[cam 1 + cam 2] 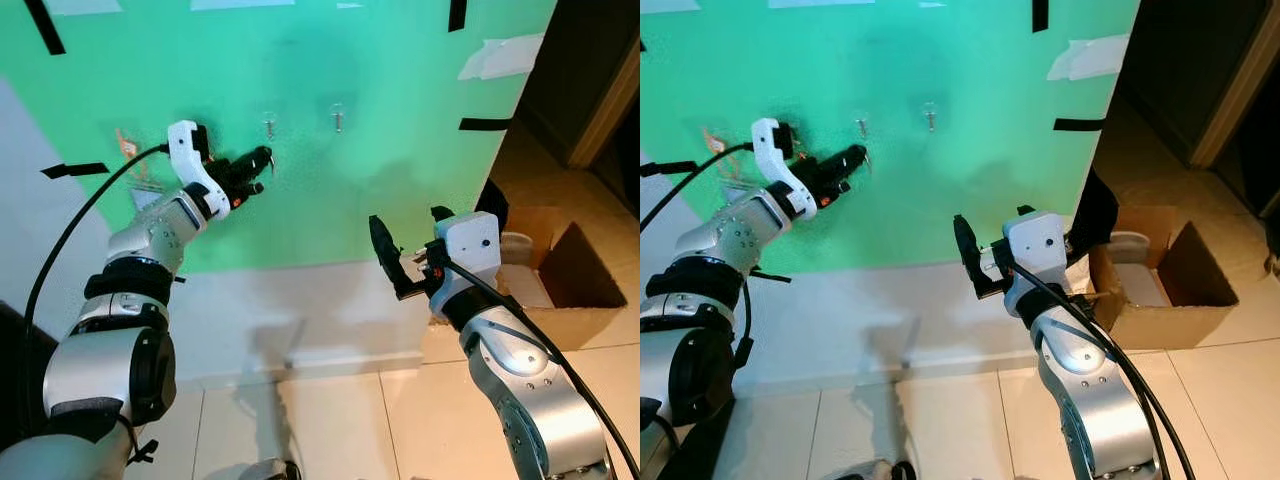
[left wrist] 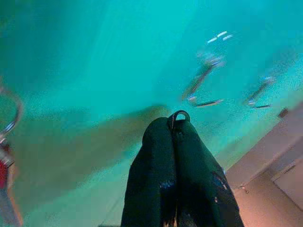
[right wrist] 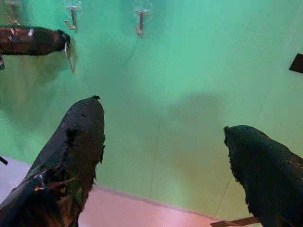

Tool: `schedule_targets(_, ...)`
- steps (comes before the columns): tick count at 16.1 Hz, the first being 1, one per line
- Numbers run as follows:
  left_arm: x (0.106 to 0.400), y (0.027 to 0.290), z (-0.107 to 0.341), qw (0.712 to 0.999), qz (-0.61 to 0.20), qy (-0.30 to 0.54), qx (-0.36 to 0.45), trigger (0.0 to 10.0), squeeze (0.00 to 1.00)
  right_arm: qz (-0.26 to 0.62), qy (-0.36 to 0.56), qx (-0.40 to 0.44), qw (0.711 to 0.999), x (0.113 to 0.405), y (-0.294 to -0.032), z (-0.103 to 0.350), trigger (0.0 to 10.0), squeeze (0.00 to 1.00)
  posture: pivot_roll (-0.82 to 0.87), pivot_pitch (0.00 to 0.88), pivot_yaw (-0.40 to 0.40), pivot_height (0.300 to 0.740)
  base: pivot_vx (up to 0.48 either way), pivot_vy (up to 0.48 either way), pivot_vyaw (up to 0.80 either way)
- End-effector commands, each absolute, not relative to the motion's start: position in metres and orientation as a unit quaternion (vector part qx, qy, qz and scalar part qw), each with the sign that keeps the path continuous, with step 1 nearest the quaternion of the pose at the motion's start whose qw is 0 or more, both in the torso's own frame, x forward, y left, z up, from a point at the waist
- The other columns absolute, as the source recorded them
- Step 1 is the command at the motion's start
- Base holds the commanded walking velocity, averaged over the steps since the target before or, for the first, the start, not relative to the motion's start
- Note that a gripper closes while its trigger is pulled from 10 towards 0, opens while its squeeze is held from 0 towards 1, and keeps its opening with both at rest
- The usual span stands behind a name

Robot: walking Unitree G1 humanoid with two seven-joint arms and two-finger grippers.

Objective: Hang keys on a hook

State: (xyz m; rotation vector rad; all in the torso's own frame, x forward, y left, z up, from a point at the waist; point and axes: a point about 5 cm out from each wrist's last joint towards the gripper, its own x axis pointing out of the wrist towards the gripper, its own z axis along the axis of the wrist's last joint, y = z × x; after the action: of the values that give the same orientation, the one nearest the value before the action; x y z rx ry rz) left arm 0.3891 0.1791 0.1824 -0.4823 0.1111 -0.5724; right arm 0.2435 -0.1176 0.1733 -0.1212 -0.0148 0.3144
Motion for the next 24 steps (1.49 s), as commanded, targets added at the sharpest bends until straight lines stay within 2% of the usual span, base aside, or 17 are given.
schedule_targets(1,0.388,0.182,0.188,0.926,-0.286,0.040,-0.243,10.0,0.00,0.159,-0.009,-0.063,0.985,0.245,-0.117,0.175,10.0,0.00,-0.15,0.000,0.099,0.740,0.000,0.000,0.00)
schedule_targets(5,0.386,0.183,0.194,0.910,-0.311,0.031,-0.272,10.0,0.00,0.158,-0.010,-0.063,0.985,0.244,-0.116,0.175,10.0,0.00,-0.15,0.000,0.102,0.740,0.000,0.000,0.00)
schedule_targets(14,0.388,0.176,0.201,0.903,-0.329,0.029,-0.276,10.0,0.00,0.157,-0.011,-0.062,0.986,0.245,-0.117,0.175,10.0,0.00,-0.15,0.000,0.105,0.740,0.000,0.000,0.00)
schedule_targets(24,0.393,0.181,0.201,0.916,-0.294,0.034,-0.270,10.0,0.00,0.159,-0.011,-0.062,0.985,0.246,-0.115,0.175,10.0,0.00,-0.15,0.000,0.104,0.740,0.000,0.000,0.00)
